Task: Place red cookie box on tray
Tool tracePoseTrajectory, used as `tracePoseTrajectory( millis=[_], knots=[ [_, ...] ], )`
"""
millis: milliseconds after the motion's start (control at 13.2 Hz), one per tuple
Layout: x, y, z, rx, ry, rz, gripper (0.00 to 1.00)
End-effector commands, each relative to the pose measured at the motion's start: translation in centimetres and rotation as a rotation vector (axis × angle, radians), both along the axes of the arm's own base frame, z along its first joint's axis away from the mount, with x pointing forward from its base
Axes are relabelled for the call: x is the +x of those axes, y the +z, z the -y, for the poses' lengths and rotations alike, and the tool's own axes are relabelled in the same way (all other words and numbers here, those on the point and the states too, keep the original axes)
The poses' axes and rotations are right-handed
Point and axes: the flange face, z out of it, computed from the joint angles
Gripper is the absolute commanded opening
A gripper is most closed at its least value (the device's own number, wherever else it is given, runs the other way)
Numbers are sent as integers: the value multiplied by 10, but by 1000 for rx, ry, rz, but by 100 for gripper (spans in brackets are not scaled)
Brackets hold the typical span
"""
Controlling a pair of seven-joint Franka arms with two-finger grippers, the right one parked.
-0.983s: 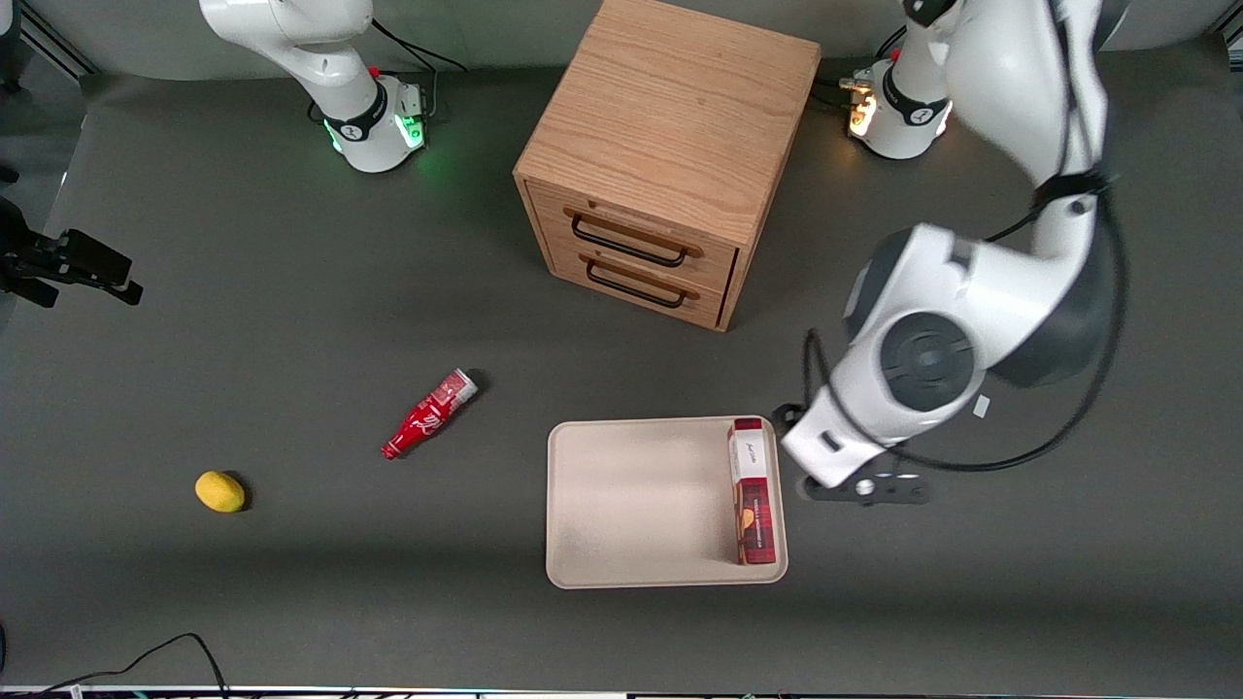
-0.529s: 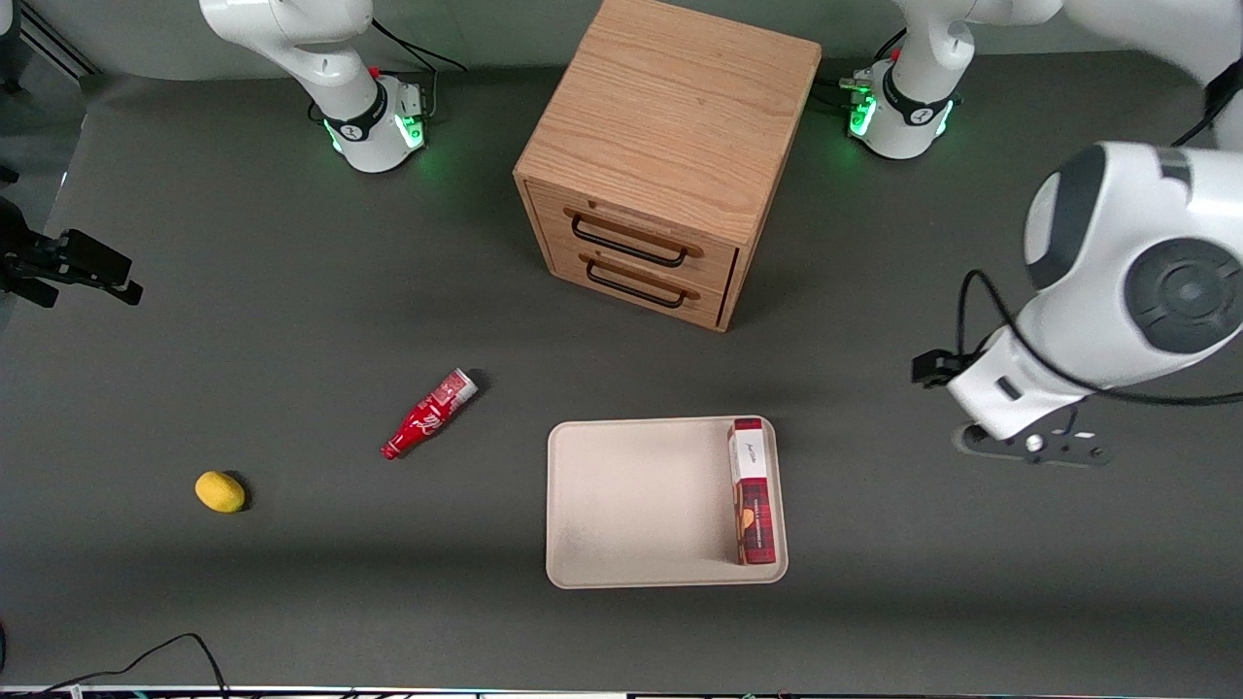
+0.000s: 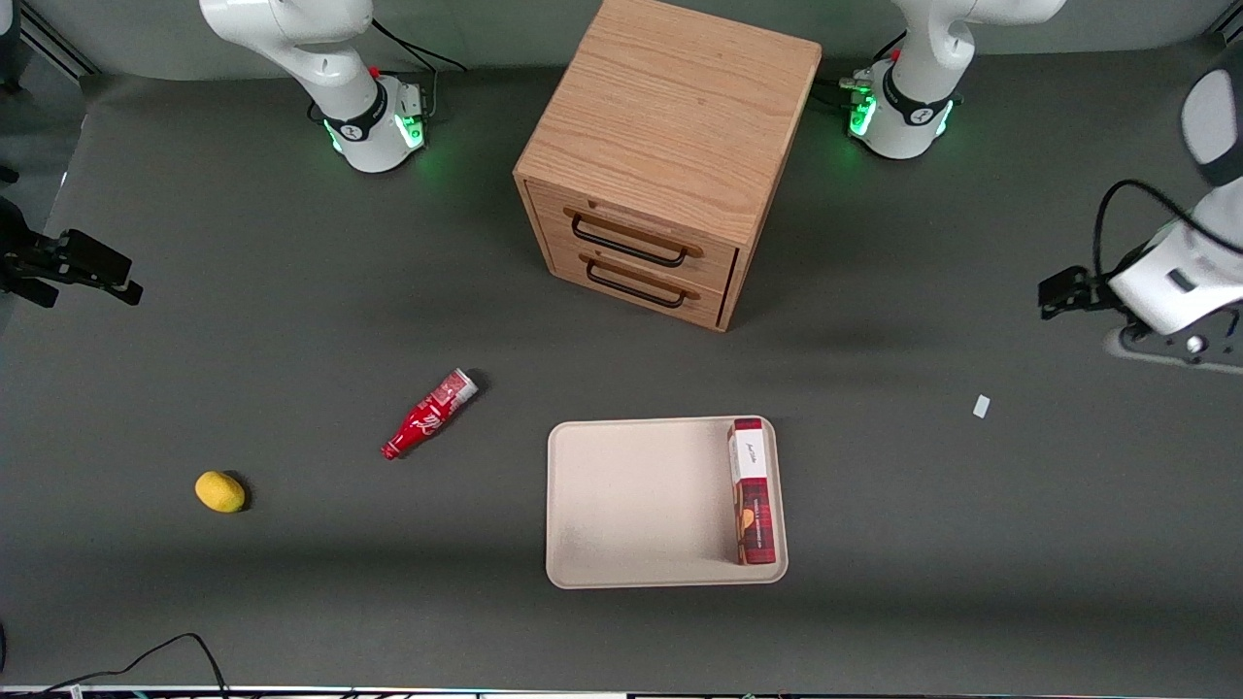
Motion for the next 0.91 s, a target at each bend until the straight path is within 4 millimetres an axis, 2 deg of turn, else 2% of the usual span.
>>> tracePoseTrajectory(
  millis=[0,227,832],
  knots=[
    [-12,39,2,0,-19,11,100],
    [-8,61,2,0,-16,42,100],
    [-9,67,0,-14,-3,46,100]
  ],
)
